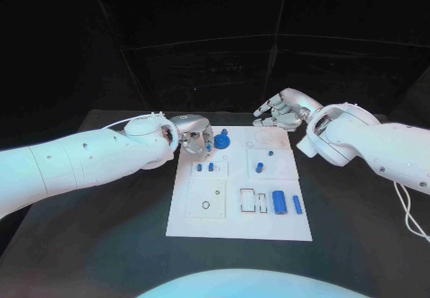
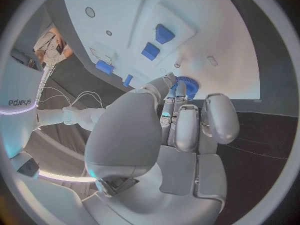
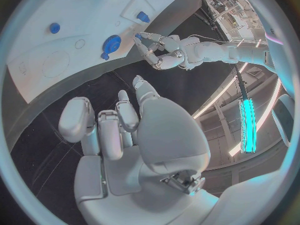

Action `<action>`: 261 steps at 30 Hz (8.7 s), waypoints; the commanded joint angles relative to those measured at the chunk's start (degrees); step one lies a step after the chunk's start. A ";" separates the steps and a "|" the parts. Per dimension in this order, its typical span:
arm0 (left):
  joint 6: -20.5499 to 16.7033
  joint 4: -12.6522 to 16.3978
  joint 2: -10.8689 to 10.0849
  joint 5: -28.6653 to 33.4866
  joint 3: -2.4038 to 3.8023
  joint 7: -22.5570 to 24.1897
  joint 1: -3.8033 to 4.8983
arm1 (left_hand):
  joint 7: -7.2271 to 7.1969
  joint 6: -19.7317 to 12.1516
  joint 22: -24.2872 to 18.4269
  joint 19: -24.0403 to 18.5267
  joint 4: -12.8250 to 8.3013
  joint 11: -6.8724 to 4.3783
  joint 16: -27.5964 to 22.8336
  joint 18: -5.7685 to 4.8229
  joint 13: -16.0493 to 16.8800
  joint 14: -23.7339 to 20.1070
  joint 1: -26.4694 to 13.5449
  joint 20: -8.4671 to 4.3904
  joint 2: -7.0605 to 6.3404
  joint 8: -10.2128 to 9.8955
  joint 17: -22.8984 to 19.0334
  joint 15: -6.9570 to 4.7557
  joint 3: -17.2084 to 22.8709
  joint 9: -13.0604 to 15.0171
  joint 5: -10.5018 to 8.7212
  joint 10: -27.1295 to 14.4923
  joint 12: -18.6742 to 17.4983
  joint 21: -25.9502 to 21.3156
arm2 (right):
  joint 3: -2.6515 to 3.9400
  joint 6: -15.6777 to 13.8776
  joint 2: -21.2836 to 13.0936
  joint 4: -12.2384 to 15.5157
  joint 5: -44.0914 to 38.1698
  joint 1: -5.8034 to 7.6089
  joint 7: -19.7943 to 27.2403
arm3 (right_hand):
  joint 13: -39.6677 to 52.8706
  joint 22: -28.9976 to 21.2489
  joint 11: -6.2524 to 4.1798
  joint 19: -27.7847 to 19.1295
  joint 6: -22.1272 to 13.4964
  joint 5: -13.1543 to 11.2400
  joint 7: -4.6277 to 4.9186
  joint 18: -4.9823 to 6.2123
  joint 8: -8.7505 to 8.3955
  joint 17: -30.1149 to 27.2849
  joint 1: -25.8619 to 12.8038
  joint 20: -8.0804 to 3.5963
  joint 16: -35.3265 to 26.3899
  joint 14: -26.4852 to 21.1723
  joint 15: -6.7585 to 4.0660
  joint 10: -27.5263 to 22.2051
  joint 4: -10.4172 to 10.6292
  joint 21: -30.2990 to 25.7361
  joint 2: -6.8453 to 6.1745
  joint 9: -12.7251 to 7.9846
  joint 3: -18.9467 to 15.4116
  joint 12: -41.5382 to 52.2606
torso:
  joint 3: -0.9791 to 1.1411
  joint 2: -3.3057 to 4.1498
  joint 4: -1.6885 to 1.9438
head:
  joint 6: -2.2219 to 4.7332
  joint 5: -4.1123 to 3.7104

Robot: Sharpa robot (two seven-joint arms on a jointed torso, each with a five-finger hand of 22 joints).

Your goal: Assemble the parts on the task board

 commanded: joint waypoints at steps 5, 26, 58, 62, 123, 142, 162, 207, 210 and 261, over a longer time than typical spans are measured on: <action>2.27 -0.50 -0.24 1.90 0.04 -0.88 -0.18 | -0.07 0.49 0.18 0.20 0.14 0.02 0.15 -0.88 0.01 0.83 -0.84 0.03 -0.07 -0.28 -0.15 -0.03 0.26 0.07 -0.13 0.37 -0.51 0.32 | 0.04 0.11 0.00 0.01 -0.09 0.08 0.55 | 0.06 -0.02 -0.16 -0.29 -0.16 0.24 -0.12 0.58 0.29 5.95 -0.21 -0.02 -0.13 3.96 -0.28 -0.13 0.33 -0.16 0.29 -0.06 0.06 0.30 | 0.07 -0.01 -0.22 | -0.18 0.24; 3.80 -1.95 1.02 2.27 0.00 -0.88 -0.90 | -0.12 0.56 0.18 0.15 0.18 0.00 0.11 -0.86 0.03 0.80 -1.09 0.03 -0.13 -0.36 -0.27 -0.04 0.24 0.09 -0.15 0.47 -0.63 0.26 | 0.04 0.07 -0.02 0.19 -0.09 0.08 0.48 | 0.06 -0.02 -0.16 -0.29 -0.16 0.24 -0.12 0.58 0.29 5.95 -0.21 -0.02 -0.13 3.96 -0.28 -0.13 0.33 -0.16 0.29 -0.06 0.06 0.30 | 0.06 0.04 -0.12 | -0.43 0.30; 6.34 -2.84 1.78 2.28 -0.05 -2.19 -1.07 | 0.66 -2.36 0.36 -0.25 0.08 0.85 -0.29 -0.83 -0.15 0.43 -2.87 0.52 -1.42 -3.07 -1.51 0.61 -0.02 -0.72 -0.21 -1.20 -2.75 0.03 | 0.04 0.08 -0.06 0.24 -0.09 0.08 0.40 | 0.06 -0.02 -0.16 -0.29 -0.16 0.24 -0.12 0.58 0.29 5.95 -0.21 -0.02 -0.13 3.96 -0.28 -0.13 0.33 -0.16 0.29 -0.06 0.06 0.30 | 0.07 0.02 -0.17 | -0.72 0.26; 6.31 -2.88 1.77 2.28 -0.05 -2.20 -1.08 | 0.77 -2.86 0.04 -0.46 0.18 1.10 -0.41 -0.72 -0.32 0.32 -3.31 0.68 -1.70 -3.58 -1.84 0.79 -0.12 -0.89 -0.21 -2.07 -3.42 -0.50 | 0.04 0.06 -0.11 0.26 -0.09 0.08 0.39 | 0.06 -0.02 -0.16 -0.29 -0.16 0.24 -0.12 0.58 0.29 5.95 -0.21 -0.02 -0.13 3.96 -0.28 -0.13 0.33 -0.16 0.29 -0.06 0.06 0.30 | 0.04 0.00 -0.15 | -0.73 0.23; -2.38 6.10 -8.73 77.28 -0.13 28.42 -1.38 | 2.73 -4.06 -23.84 -14.65 -0.37 2.52 -19.86 4.74 -1.54 -14.70 -4.02 2.21 0.02 -2.14 -33.37 2.22 -0.91 -2.27 -0.19 -3.43 -1.77 -35.51 | -1.82 7.66 -1.87 -0.09 -40.95 -4.88 -5.46 | -59.64 -6.54 1.46 -1.13 4.14 -3.46 -0.04 1.56 -1.70 -5.86 7.18 1.00 -9.74 2.37 0.88 -16.54 -0.72 -4.86 -5.27 -0.13 13.07 -60.16 | 0.06 0.05 -0.17 | 1.94 -3.92; -2.45 5.66 -8.76 77.35 -0.13 28.03 -1.38 | 2.80 -4.02 -23.92 -14.69 -0.49 2.53 -20.03 4.75 -1.51 -14.86 -3.93 2.19 0.00 -2.08 -33.66 2.20 -0.97 -2.27 -0.19 -3.35 -1.62 -35.61 | -1.84 9.89 -0.44 -0.85 -40.07 -5.14 -5.25 | -62.40 -3.89 0.67 0.06 7.85 -5.72 -0.47 1.15 -1.17 -6.78 6.72 0.49 -9.91 2.43 0.16 -12.13 -1.52 -3.04 -4.14 0.29 18.79 -59.92 | 0.01 0.04 -0.16 | 1.57 -3.80; -1.58 5.70 -9.02 77.35 -0.13 26.78 -1.37 | 3.04 -4.22 -24.11 -14.76 -1.33 2.68 -20.26 4.74 -1.56 -15.22 -2.90 2.11 0.39 -2.02 -34.11 2.20 -0.54 -2.34 0.02 -3.73 -1.35 -35.83 | -1.82 4.99 -1.55 1.00 -40.04 -5.21 -7.83 | -63.80 -1.11 -0.04 1.16 10.39 -7.88 -0.96 0.66 -1.09 -7.00 5.95 -0.33 -9.36 2.50 -0.59 -8.74 -3.57 -1.20 -2.57 0.59 24.98 -61.26 | 0.04 -0.10 -0.16 | 1.35 -3.63; -1.14 4.42 -7.34 77.35 -0.10 26.17 -1.32 | 3.46 -4.80 -24.18 -14.86 -1.50 3.02 -20.27 4.65 -1.66 -15.44 -3.08 2.20 0.30 -2.19 -34.29 2.43 -0.62 -2.46 0.01 -4.34 -1.29 -35.92 | -3.99 3.91 4.61 14.62 -37.40 -7.82 -4.82 | -64.28 -0.50 0.33 1.21 10.25 -7.73 -0.53 0.58 -1.73 -7.12 4.95 -0.21 -9.09 2.46 -0.33 -8.61 -5.39 -0.72 -4.19 0.45 27.06 -62.13 | -0.05 0.05 -0.19 | 0.41 1.01; -1.10 4.44 -7.16 77.35 -0.10 26.17 -1.31 | 3.46 -4.80 -24.18 -14.86 -1.50 3.02 -20.27 4.65 -1.66 -15.44 -3.08 2.20 0.30 -2.19 -34.29 2.43 -0.62 -2.46 0.01 -4.34 -1.29 -35.92 | -4.21 4.66 5.24 13.96 -37.99 -8.62 -4.96 | -64.29 -0.51 0.34 1.21 10.25 -7.74 -0.52 0.59 -1.74 -7.12 4.91 -0.20 -9.09 2.46 -0.33 -8.61 -5.39 -0.72 -4.21 0.44 27.06 -62.14 | 0.01 0.12 -0.05 | 0.27 1.19; -0.10 4.24 -6.95 77.35 -0.10 25.33 -1.30 | 3.60 -5.15 -24.26 -14.99 -1.44 3.17 -20.25 4.62 -1.71 -15.61 -3.42 2.32 0.26 -2.26 -34.39 2.58 -0.80 -2.49 0.00 -4.74 -1.20 -36.03 | -4.46 5.01 7.05 12.68 -43.19 -10.70 -9.13 | -64.33 -0.42 0.36 1.19 10.20 -7.82 -0.50 0.57 -1.83 -7.32 4.56 -0.16 -9.17 2.41 -0.29 -8.62 -5.44 -0.66 -4.32 0.42 27.13 -62.24 | -0.04 0.01 -0.17 | -1.16 2.09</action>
